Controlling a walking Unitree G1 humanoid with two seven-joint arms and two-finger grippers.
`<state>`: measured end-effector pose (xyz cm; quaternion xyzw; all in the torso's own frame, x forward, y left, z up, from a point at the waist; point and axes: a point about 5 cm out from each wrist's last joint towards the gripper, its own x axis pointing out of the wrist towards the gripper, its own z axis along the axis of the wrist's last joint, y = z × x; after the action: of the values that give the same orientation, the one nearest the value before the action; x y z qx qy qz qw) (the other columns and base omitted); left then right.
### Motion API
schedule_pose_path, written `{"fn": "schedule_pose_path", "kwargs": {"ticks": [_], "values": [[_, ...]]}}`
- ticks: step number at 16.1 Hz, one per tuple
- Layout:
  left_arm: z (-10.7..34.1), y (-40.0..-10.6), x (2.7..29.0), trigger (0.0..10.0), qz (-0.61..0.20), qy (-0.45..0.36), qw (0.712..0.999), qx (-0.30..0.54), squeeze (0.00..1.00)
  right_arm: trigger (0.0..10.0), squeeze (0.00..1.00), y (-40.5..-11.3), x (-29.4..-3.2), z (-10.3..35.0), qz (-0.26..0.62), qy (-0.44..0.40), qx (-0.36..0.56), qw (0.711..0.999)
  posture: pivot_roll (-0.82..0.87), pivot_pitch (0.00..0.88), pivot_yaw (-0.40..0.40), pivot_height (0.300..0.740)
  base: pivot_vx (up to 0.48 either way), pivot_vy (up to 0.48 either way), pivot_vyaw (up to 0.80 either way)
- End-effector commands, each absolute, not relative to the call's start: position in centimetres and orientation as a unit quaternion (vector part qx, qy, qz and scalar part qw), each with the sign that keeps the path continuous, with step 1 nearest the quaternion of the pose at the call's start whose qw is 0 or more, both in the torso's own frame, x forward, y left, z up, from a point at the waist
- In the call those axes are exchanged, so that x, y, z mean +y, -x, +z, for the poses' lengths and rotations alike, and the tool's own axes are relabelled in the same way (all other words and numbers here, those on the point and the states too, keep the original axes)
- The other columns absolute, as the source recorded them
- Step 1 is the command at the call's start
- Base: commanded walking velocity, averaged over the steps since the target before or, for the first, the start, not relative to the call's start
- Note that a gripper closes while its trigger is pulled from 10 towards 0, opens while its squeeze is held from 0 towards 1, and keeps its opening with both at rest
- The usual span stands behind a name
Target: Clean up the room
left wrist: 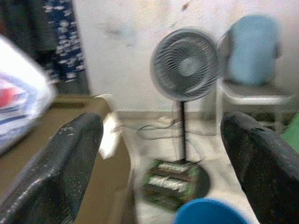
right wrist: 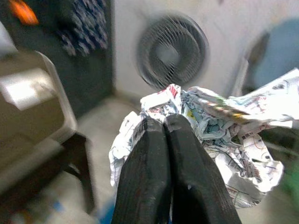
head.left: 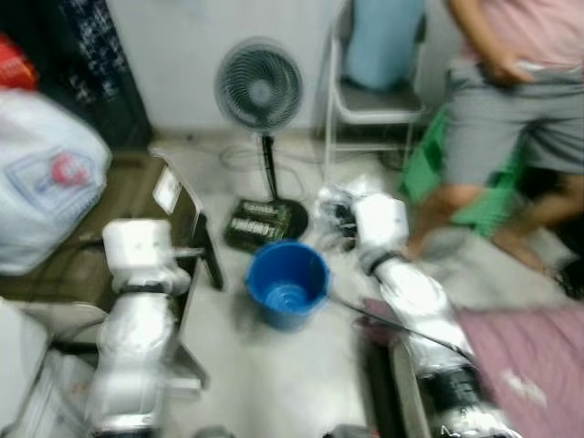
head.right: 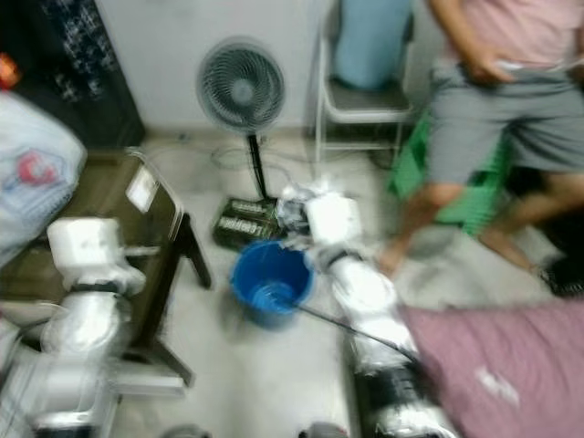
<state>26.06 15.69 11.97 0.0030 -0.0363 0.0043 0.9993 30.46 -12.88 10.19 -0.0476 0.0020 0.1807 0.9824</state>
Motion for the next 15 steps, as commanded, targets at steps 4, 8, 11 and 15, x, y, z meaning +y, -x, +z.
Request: {"fn": "schedule_pose_path", "kwargs": {"ticks": [4,8,11,15], "values": [[12.16,-26.04,17.40,10.0,0.028,-0.018,0.999,-0.038,0.00,10.0,0.00,-31.08,-10.80,11.69,0.205,0.038,-0.029,0.978,-0.01,0.061,-0.023,0.740,0.363,0.000,0.26],[12.29,-26.08,17.59,10.0,0.035,-0.025,0.998,-0.037,0.00,10.0,0.00,-31.14,-10.56,11.87,0.209,0.039,-0.035,0.976,0.00,0.064,-0.020,0.740,0.159,0.000,0.64],[12.22,-25.88,17.70,10.0,0.037,-0.027,0.998,-0.036,0.00,10.0,0.00,-31.20,-10.57,11.75,0.207,0.039,-0.032,0.977,0.00,0.066,-0.023,0.740,0.000,0.000,0.80],[12.22,-25.94,17.42,10.0,0.026,-0.021,0.999,-0.037,0.00,10.0,0.00,-31.19,-10.46,11.73,0.209,0.041,-0.032,0.977,0.00,0.065,-0.024,0.740,0.068,0.000,0.40]]}}
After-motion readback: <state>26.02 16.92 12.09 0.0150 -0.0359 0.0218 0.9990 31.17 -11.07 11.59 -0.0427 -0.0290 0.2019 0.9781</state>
